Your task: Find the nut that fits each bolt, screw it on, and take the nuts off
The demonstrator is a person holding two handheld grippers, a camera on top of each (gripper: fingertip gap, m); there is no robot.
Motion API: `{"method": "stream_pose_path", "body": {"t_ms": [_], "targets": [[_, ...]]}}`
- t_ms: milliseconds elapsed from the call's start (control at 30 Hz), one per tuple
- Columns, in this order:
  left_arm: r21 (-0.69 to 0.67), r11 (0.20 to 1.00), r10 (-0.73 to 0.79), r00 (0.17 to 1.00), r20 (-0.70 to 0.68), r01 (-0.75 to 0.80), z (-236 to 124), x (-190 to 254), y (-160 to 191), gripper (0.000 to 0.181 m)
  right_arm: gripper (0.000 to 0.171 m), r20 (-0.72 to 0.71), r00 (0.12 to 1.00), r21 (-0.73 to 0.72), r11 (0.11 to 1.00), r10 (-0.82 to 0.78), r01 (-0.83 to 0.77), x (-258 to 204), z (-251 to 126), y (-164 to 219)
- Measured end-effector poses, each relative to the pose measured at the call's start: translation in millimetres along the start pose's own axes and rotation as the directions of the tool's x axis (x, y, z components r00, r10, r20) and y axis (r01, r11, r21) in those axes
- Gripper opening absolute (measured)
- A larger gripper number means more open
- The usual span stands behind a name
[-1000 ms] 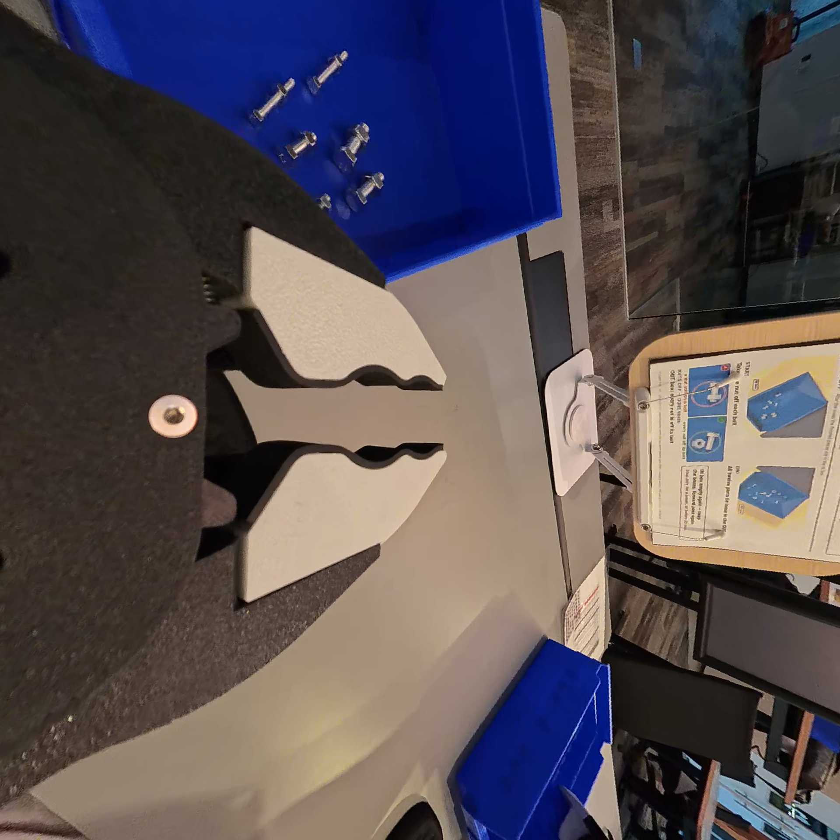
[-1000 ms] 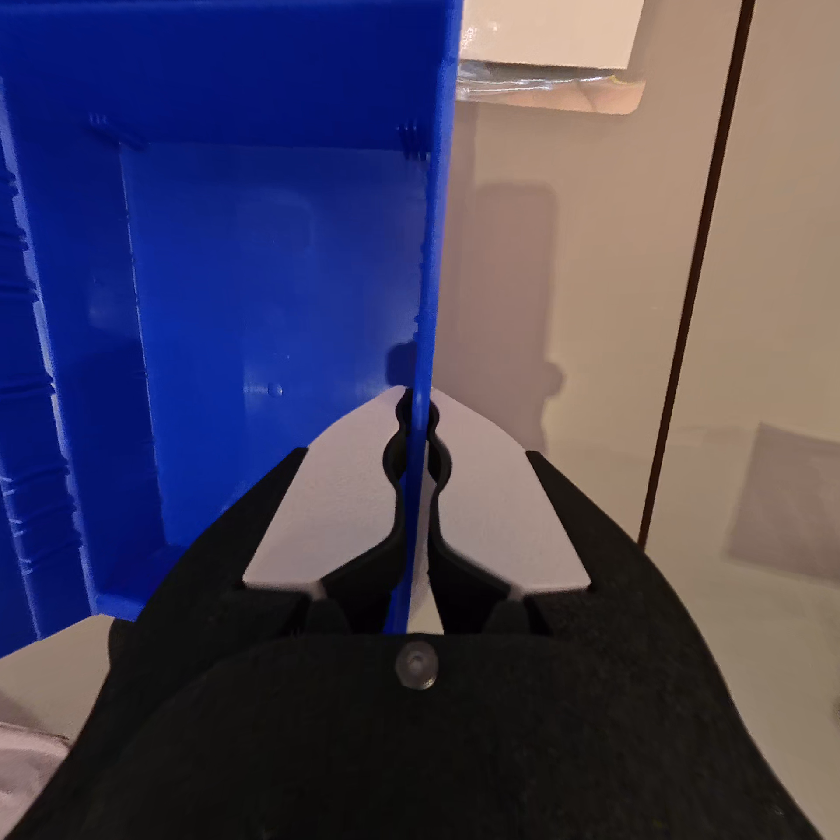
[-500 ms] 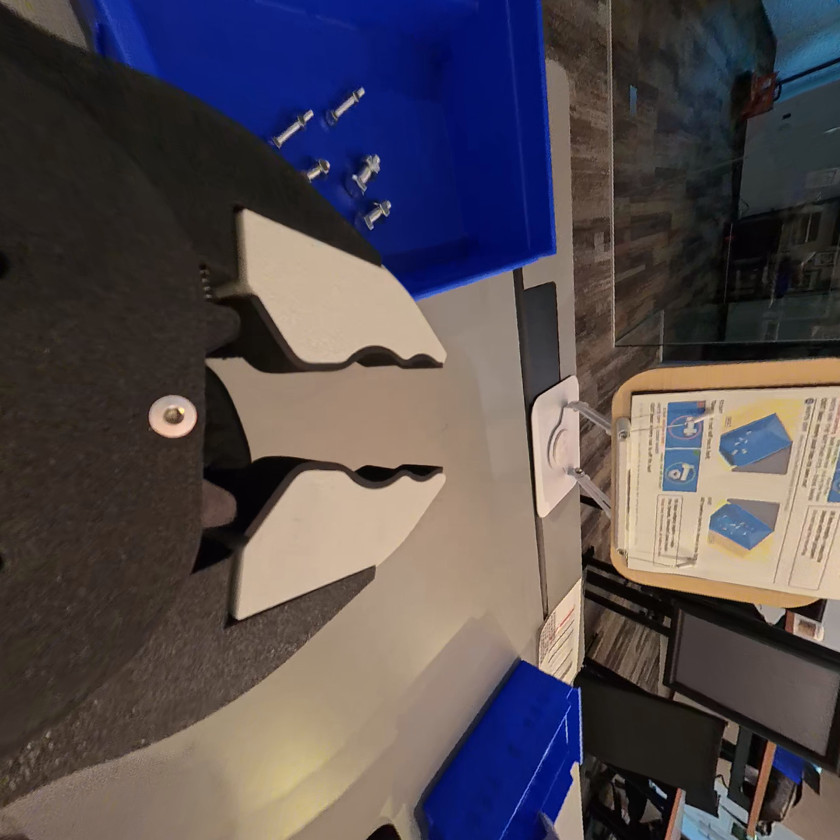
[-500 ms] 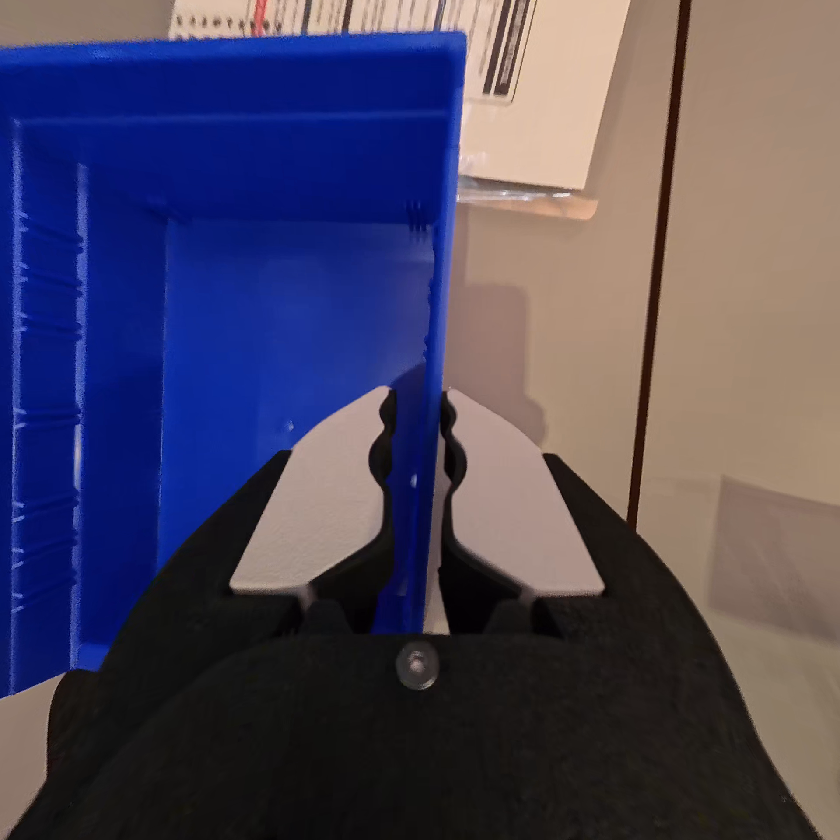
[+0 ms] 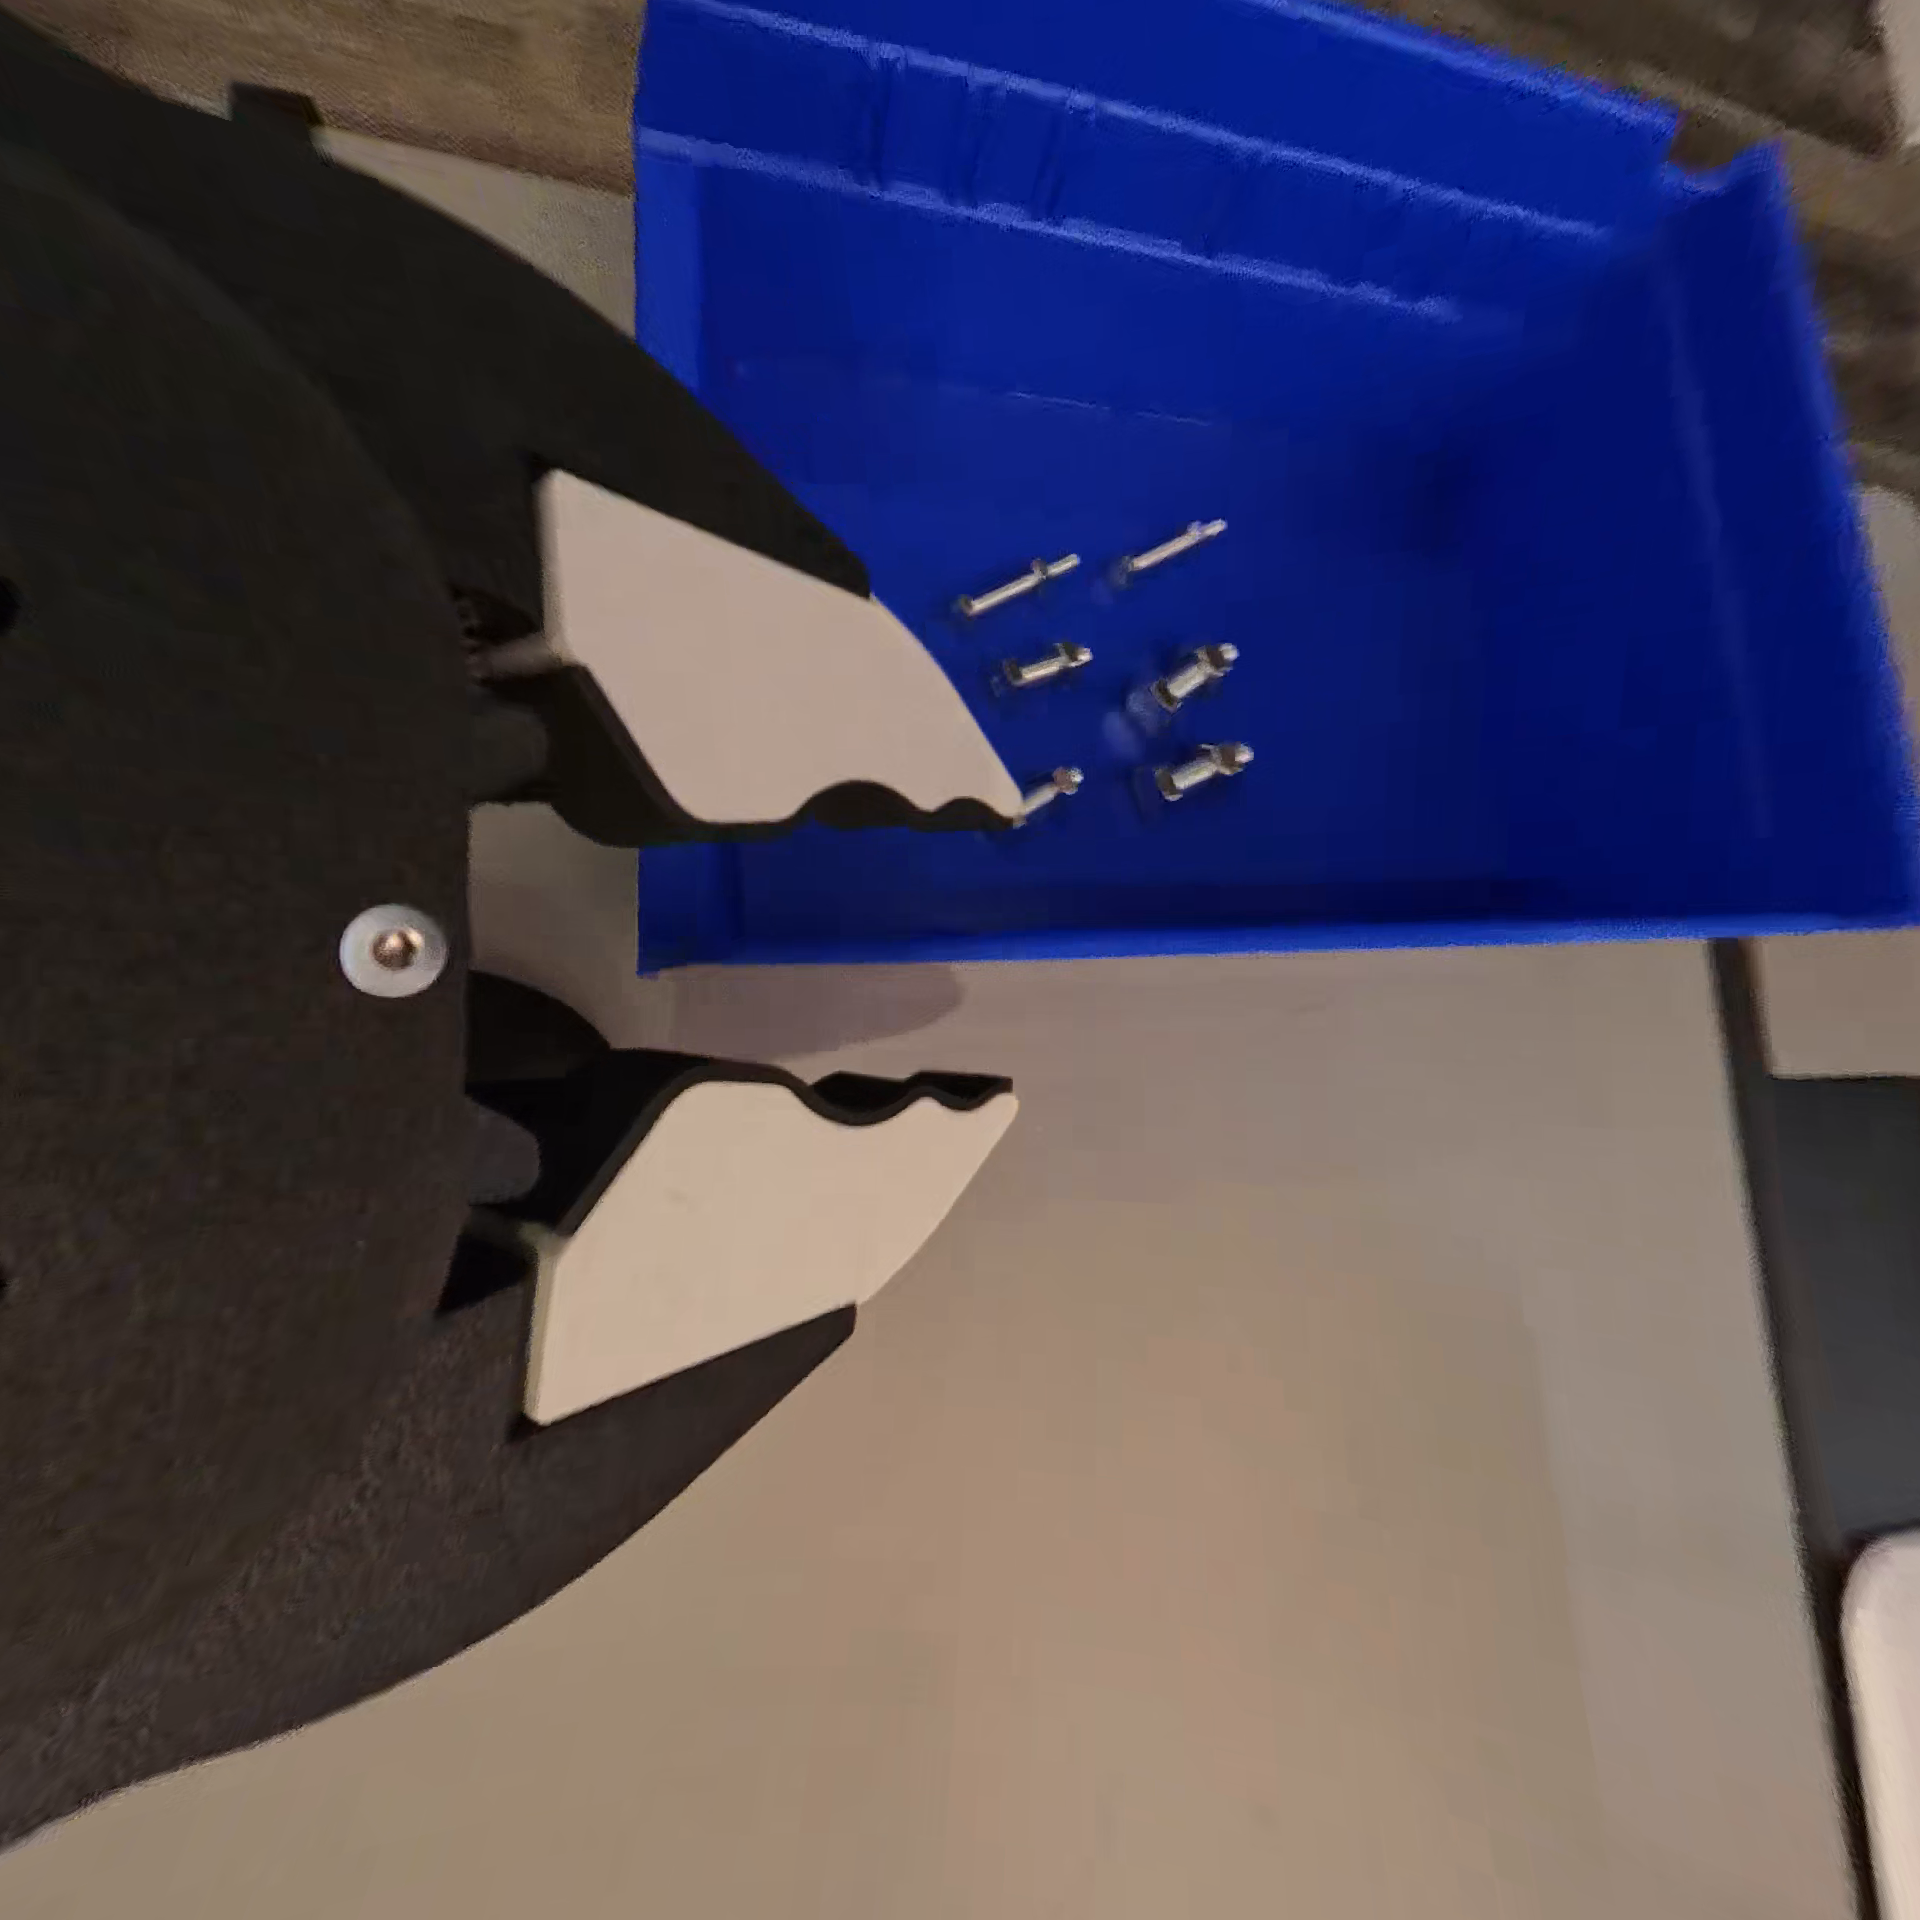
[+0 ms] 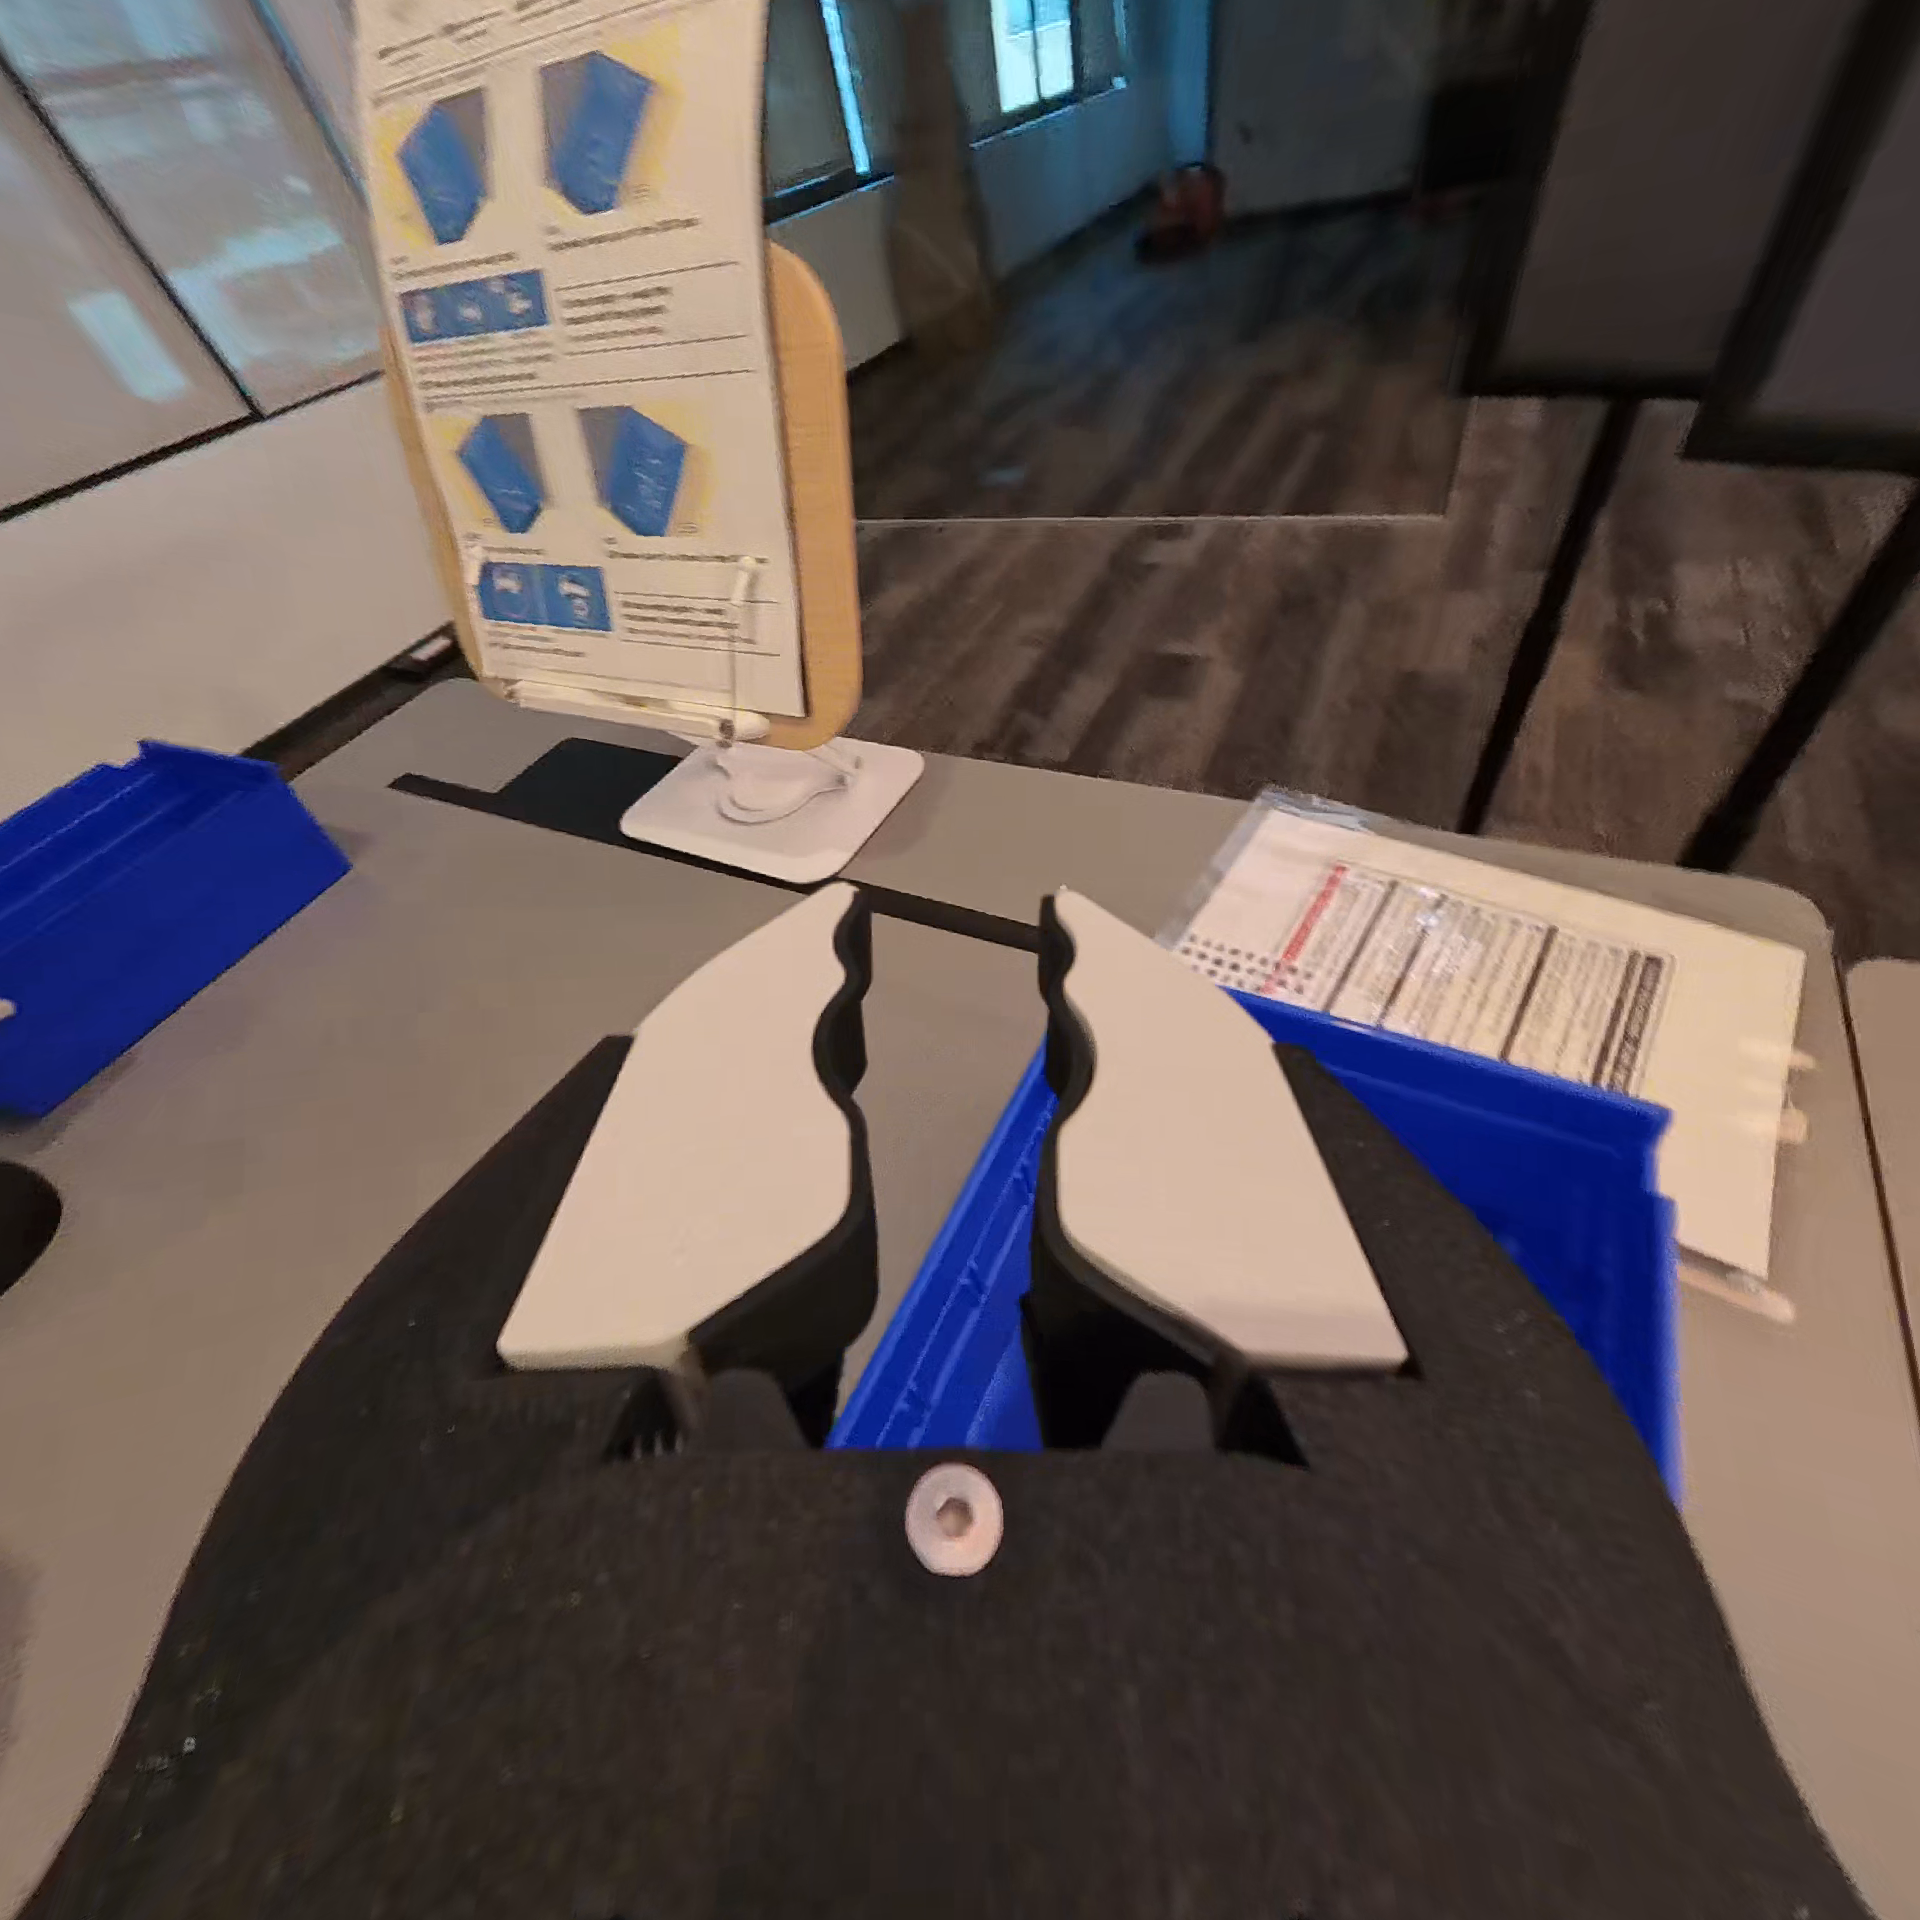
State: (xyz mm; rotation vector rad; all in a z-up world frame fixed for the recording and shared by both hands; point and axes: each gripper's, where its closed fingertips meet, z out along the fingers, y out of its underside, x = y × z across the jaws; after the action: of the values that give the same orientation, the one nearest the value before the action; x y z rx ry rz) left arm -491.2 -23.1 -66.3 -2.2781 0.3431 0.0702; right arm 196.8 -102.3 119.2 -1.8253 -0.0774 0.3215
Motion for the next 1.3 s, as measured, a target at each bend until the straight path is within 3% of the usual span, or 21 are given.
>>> {"method": "stream_pose_path", "body": {"t_ms": [67,133,500,667,833,1000,1100,1300], "targets": [[-0.057,0.998,0.027,1.0,0.007,-0.027,12.1,0.8,8.1,0.016,0.03,0.03,0.997,-0.026,0.997,-0.069,0.069,-16.2,4.1,1.0],[-0.06,0.998,0.033,0.999,0.024,-0.032,20.0,-1.1,7.5,0.003,0.029,0.029,0.992,-0.036,0.992,-0.124,0.125,-21.2,6.2,6.1],[-0.052,0.992,0.119,0.992,0.039,-0.117,27.3,45.6,-8.7,0.005,0.028,0.068,0.994,-0.043,0.995,-0.081,0.084,-18.9,5.0,14.5],[-0.013,0.989,0.145,0.989,-0.031,-0.145,24.7,70.1,-11.4,0.005,0.028,0.041,0.997,-0.098,0.992,-0.07,0.074,-8.7,3.9,25.3],[-0.005,0.99,0.138,0.99,-0.012,-0.138,25.7,74.8,-13.3,0.004,0.03,-0.105,0.99,-0.208,0.976,-0.089,0.066,32.4,-5.8,46.4],[0.009,0.991,0.136,0.99,-0.018,-0.136,24.2,84.0,-13.7,0.004,0.037,-0.394,0.91,-0.372,0.928,-0.132,-0.026,120.3,-44.2,89.4],[0.014,0.987,0.159,0.987,-0.019,-0.159,24.1,88.0,-14.3,0.005,0.04,-0.422,0.9,-0.38,0.923,-0.112,-0.063,147.3,-52.8,109.4],[0.032,0.985,0.171,0.985,-0.03,-0.17,23.0,88.7,-13.2,0.005,0.042,-0.338,0.94,-0.444,0.874,0.04,-0.196,151.9,-33.0,151.5]]}}
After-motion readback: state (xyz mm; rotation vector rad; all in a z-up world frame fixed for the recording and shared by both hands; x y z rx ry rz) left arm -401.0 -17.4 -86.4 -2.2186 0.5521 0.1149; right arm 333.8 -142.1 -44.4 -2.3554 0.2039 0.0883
